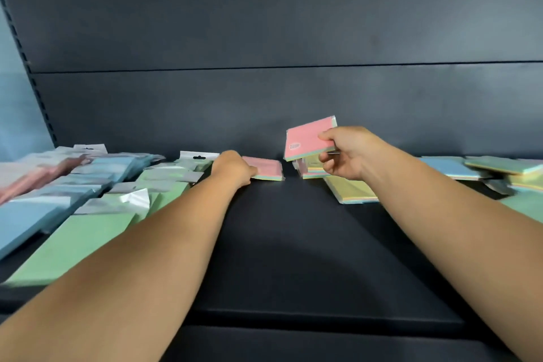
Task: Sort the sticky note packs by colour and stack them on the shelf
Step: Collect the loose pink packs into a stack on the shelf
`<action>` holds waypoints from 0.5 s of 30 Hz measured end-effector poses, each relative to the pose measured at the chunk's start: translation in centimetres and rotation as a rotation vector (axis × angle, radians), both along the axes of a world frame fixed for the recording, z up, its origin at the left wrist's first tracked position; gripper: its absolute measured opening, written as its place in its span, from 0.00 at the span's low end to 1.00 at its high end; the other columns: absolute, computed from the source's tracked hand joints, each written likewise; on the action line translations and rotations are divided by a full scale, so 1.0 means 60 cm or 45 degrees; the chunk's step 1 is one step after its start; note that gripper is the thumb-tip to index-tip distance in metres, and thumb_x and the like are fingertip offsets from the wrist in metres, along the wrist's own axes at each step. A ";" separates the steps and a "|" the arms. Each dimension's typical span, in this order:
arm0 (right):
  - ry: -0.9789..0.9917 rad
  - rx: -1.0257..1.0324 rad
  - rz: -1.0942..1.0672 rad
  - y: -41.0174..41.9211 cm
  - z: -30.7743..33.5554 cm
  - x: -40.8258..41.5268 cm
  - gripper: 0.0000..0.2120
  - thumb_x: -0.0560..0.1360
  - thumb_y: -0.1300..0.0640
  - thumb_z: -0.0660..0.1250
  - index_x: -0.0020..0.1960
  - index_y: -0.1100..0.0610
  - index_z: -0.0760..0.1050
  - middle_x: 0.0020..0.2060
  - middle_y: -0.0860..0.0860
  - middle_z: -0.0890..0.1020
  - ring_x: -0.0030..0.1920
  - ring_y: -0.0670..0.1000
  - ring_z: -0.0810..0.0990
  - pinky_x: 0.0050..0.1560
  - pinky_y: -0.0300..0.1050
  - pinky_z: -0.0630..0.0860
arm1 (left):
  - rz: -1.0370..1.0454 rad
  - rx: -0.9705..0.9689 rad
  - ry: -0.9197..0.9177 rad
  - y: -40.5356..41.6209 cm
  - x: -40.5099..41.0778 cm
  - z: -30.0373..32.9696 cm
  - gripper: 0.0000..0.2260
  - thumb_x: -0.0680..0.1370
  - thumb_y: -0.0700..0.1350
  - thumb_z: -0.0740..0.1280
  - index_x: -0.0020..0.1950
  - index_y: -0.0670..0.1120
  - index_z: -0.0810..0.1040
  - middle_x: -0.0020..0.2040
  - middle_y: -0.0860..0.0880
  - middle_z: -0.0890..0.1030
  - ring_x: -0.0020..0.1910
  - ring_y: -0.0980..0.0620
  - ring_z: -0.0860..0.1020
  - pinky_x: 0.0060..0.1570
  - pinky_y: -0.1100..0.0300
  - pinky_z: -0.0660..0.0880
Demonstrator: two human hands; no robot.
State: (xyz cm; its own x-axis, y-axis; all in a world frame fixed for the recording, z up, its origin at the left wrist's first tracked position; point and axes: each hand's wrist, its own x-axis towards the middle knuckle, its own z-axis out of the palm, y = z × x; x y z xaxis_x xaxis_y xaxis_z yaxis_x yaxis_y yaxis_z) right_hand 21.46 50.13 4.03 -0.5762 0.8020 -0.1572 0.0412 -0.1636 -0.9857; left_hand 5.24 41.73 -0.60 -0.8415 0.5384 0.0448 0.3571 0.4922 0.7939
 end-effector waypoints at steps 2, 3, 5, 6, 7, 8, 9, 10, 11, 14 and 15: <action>0.058 -0.004 -0.033 0.001 -0.008 -0.003 0.09 0.79 0.64 0.56 0.40 0.56 0.66 0.37 0.54 0.71 0.28 0.49 0.66 0.19 0.30 0.64 | -0.034 -0.087 0.089 -0.003 -0.001 -0.003 0.11 0.74 0.43 0.69 0.35 0.40 0.72 0.40 0.41 0.80 0.52 0.41 0.80 0.48 0.57 0.74; 0.075 -0.006 -0.045 0.003 -0.012 -0.002 0.09 0.79 0.64 0.56 0.40 0.55 0.66 0.38 0.54 0.72 0.29 0.50 0.67 0.20 0.30 0.66 | -0.041 -0.143 0.132 -0.006 0.000 -0.002 0.09 0.74 0.44 0.69 0.39 0.38 0.75 0.43 0.40 0.79 0.51 0.40 0.78 0.48 0.55 0.73; 0.092 -0.021 -0.056 0.005 -0.020 0.003 0.09 0.79 0.64 0.57 0.41 0.55 0.67 0.38 0.54 0.73 0.30 0.51 0.68 0.21 0.30 0.68 | -0.051 -0.235 0.238 -0.009 -0.001 0.000 0.11 0.74 0.45 0.69 0.48 0.38 0.78 0.46 0.42 0.78 0.49 0.43 0.77 0.45 0.57 0.70; 0.098 -0.029 -0.060 0.006 -0.022 0.006 0.09 0.79 0.65 0.57 0.41 0.55 0.67 0.38 0.54 0.74 0.30 0.51 0.69 0.21 0.30 0.69 | -0.059 -0.255 0.299 -0.008 -0.002 0.000 0.12 0.74 0.45 0.69 0.52 0.38 0.78 0.50 0.42 0.79 0.52 0.43 0.77 0.46 0.58 0.70; 0.104 -0.034 -0.062 0.006 -0.025 0.008 0.09 0.79 0.65 0.57 0.41 0.55 0.67 0.38 0.54 0.74 0.31 0.51 0.69 0.21 0.30 0.69 | -0.057 -0.246 0.353 -0.007 -0.004 -0.002 0.14 0.74 0.45 0.69 0.55 0.39 0.78 0.54 0.43 0.79 0.54 0.44 0.77 0.48 0.59 0.70; 0.112 -0.036 -0.065 0.006 -0.026 0.011 0.09 0.79 0.65 0.57 0.41 0.55 0.68 0.37 0.54 0.74 0.31 0.51 0.70 0.22 0.30 0.69 | -0.053 -0.248 0.386 -0.006 -0.004 -0.003 0.14 0.74 0.44 0.69 0.57 0.39 0.77 0.57 0.43 0.79 0.57 0.44 0.76 0.50 0.59 0.70; 0.125 -0.038 -0.067 0.006 -0.025 0.013 0.09 0.79 0.65 0.57 0.41 0.55 0.68 0.36 0.53 0.74 0.31 0.50 0.70 0.22 0.30 0.69 | -0.045 -0.248 0.412 -0.003 -0.004 -0.005 0.15 0.74 0.44 0.68 0.59 0.39 0.77 0.59 0.43 0.78 0.58 0.44 0.76 0.52 0.59 0.71; 0.140 -0.041 -0.069 0.006 -0.024 0.015 0.09 0.79 0.65 0.58 0.41 0.55 0.68 0.35 0.53 0.74 0.31 0.50 0.70 0.22 0.30 0.69 | -0.041 -0.263 0.437 -0.002 -0.003 -0.007 0.14 0.75 0.43 0.68 0.59 0.39 0.77 0.59 0.43 0.78 0.59 0.44 0.76 0.54 0.58 0.71; 0.153 -0.045 -0.073 0.007 -0.023 0.017 0.10 0.79 0.64 0.58 0.40 0.55 0.68 0.35 0.53 0.74 0.30 0.50 0.70 0.21 0.30 0.69 | -0.040 -0.276 0.461 0.000 -0.003 -0.008 0.13 0.75 0.42 0.68 0.58 0.39 0.78 0.59 0.43 0.78 0.58 0.43 0.76 0.54 0.58 0.72; 0.190 -0.076 -0.111 0.012 -0.022 0.023 0.09 0.78 0.64 0.60 0.40 0.57 0.68 0.35 0.53 0.73 0.30 0.50 0.69 0.20 0.30 0.69 | -0.046 -0.326 0.501 -0.003 -0.001 -0.007 0.11 0.75 0.41 0.66 0.56 0.39 0.78 0.56 0.42 0.79 0.56 0.42 0.77 0.50 0.57 0.72; 0.209 -0.090 -0.128 0.013 -0.022 0.024 0.09 0.78 0.64 0.61 0.40 0.57 0.69 0.35 0.53 0.72 0.29 0.50 0.70 0.20 0.30 0.69 | -0.040 -0.331 0.512 -0.006 -0.001 -0.007 0.11 0.76 0.40 0.66 0.56 0.38 0.78 0.56 0.42 0.79 0.56 0.42 0.77 0.48 0.57 0.71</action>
State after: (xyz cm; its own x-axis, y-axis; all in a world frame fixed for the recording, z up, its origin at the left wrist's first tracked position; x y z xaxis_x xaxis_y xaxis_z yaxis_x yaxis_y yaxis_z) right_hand 22.92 50.93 2.73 -0.5160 0.8472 -0.1261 -0.1389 -0.2280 -0.9637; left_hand 5.15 41.40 -1.01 -0.7683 0.5995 0.2242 0.6285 0.6402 0.4418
